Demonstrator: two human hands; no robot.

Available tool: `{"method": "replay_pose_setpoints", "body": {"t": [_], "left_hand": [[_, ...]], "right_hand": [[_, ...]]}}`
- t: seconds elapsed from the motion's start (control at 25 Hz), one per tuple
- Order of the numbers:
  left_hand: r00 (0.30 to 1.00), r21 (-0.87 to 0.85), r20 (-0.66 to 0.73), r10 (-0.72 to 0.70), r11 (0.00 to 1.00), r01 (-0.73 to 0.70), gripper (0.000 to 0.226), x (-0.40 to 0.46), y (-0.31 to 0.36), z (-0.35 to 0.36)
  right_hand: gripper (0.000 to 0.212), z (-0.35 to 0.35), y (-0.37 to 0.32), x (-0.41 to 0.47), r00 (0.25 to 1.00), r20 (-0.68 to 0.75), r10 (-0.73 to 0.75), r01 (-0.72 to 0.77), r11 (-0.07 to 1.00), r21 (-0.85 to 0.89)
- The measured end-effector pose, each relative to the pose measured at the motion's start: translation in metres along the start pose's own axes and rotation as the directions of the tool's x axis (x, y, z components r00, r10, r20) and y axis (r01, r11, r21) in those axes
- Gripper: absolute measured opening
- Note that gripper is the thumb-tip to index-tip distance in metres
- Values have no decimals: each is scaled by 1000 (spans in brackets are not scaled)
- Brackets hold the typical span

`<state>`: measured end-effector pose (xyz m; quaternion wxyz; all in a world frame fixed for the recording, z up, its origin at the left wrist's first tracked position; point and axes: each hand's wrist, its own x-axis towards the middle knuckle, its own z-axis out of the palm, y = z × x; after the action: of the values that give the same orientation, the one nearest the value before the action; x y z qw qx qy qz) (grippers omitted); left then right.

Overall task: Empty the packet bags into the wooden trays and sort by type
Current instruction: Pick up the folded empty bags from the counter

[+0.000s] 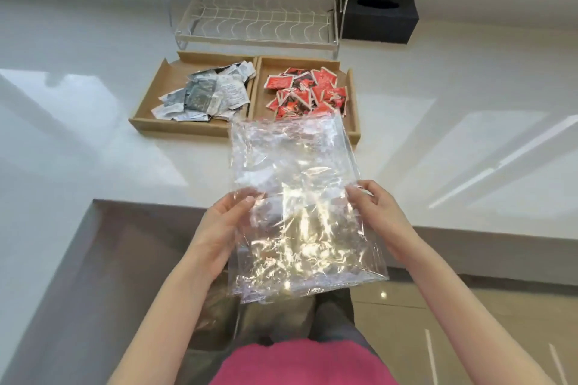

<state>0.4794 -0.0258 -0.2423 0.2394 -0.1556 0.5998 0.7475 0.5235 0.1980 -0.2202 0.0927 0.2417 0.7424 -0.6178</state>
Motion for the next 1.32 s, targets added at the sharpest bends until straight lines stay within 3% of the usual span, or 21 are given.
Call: {"method": "replay_pose_setpoints", "body": {"t": [0.2,0.6,0.88,1.08,1.2,1.32], "left_hand": [[994,62,-107,-5,998,12,19,-45,-20,-69],[964,-37,-256,-78,997,71,9,-86,-66,-128],[876,-33,-444,-187,981,192,18,-96,-117,-158],[793,-53,-514,-328,934,353,3,-83,-174,-188],[742,-13,-552,-381,893,449,10,-58,-213,-210],[723,-64,-569,-392,898,436,21,-23,-261,-236]], "right_hand": [[17,55,17,-41,995,99,11,-2,995,-99],[15,111,50,-55,936,326,134,-72,978,-196],[18,151,95,-50,877,443,185,-31,943,-332],[19,188,149,-25,815,461,350,-128,886,-445],[25,216,190,3,803,428,414,-167,846,-507],[30,246,239,38,799,386,461,-240,833,-499]]}}
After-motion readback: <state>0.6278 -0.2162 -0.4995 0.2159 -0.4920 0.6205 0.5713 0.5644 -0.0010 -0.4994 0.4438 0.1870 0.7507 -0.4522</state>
